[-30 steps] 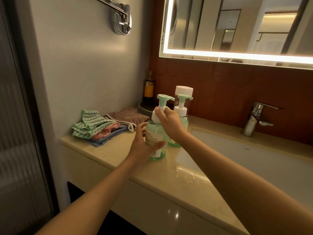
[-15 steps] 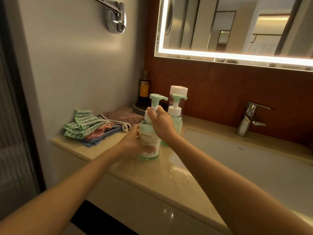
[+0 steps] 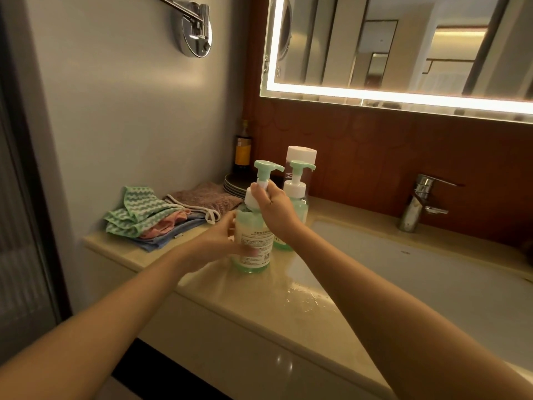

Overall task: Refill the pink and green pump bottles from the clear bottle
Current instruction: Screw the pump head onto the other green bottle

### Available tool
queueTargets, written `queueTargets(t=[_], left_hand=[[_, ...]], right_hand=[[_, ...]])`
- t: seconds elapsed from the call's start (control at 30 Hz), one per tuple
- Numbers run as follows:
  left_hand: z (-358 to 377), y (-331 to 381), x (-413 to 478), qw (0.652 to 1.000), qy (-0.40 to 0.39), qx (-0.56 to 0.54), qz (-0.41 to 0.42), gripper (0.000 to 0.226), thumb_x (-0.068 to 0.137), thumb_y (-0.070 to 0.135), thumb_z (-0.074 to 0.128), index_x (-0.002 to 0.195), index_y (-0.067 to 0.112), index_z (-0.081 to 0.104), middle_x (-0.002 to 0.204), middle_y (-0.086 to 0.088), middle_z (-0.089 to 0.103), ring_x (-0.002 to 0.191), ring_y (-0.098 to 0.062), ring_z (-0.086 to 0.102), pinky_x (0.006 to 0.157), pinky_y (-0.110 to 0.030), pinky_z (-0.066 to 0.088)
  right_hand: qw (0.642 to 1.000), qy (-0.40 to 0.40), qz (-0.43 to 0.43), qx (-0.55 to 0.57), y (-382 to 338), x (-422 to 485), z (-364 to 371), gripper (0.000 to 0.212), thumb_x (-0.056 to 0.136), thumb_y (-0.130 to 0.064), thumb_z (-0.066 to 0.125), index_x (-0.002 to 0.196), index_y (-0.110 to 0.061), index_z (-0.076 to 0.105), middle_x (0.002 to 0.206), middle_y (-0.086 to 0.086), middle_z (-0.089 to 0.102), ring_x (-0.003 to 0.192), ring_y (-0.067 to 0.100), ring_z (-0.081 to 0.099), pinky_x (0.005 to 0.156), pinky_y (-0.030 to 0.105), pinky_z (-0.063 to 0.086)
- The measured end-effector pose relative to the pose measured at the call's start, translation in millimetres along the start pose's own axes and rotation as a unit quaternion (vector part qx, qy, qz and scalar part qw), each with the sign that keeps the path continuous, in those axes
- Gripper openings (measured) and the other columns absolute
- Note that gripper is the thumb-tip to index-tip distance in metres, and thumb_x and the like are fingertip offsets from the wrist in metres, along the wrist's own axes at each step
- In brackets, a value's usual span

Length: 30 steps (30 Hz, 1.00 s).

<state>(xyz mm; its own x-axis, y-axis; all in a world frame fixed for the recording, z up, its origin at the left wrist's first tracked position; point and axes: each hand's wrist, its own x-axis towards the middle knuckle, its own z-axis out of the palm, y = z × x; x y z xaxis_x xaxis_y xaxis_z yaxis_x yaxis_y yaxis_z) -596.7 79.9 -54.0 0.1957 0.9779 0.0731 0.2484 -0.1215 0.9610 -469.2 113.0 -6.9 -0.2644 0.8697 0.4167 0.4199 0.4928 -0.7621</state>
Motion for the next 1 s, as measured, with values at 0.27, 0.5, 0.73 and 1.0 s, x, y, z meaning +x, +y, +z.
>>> queueTargets(t=[0.27,0.5,0.73,1.0], left_hand=[[22.2,-3.7,4.0,0.970,0.218,0.100,0.040,0.071,0.060,0.024,0.085,0.114,0.022,0.038,0.111,0.007,0.052,0.103,-0.013,0.051,0.084,-0.029,0.048],[1.7,-5.1,-5.6,0.997,-0.004,-0.068,0.035,0.059,0.072,0.000,0.072,0.119,0.026,0.049,0.112,0.010,0.063,0.107,-0.009,0.058,0.081,-0.020,0.049],[19.3,-12.6,6.4,0.976,0.206,0.059,0.033,0.075,0.057,0.021,0.087,0.109,0.020,0.032,0.109,0.005,0.051,0.101,-0.014,0.049,0.081,-0.027,0.045],[-2.4,-7.1,-5.4,0.996,0.070,-0.002,0.051,0.056,0.069,0.011,0.078,0.115,0.026,0.050,0.106,0.013,0.062,0.104,-0.011,0.059,0.075,-0.017,0.049]], right_hand=[[1.000,0.006,-0.004,-0.004,-0.8,0.2,1.4,0.034,0.097,-0.038,0.036,0.110,-0.010,0.050,0.095,0.004,0.056,0.091,0.022,0.055,0.088,0.046,0.048],[1.000,0.001,-0.006,-0.003,0.6,0.3,2.5,0.034,0.097,-0.039,0.036,0.109,-0.011,0.050,0.095,0.005,0.057,0.092,0.025,0.056,0.089,0.049,0.048],[1.000,-0.015,-0.002,0.026,-4.2,-1.4,4.2,0.035,0.098,-0.037,0.034,0.117,-0.012,0.048,0.100,0.003,0.053,0.092,0.017,0.051,0.079,0.032,0.041],[1.000,0.009,0.005,-0.004,-3.0,0.0,8.2,0.034,0.098,-0.040,0.033,0.111,-0.013,0.049,0.097,0.003,0.056,0.093,0.021,0.055,0.085,0.040,0.046]])
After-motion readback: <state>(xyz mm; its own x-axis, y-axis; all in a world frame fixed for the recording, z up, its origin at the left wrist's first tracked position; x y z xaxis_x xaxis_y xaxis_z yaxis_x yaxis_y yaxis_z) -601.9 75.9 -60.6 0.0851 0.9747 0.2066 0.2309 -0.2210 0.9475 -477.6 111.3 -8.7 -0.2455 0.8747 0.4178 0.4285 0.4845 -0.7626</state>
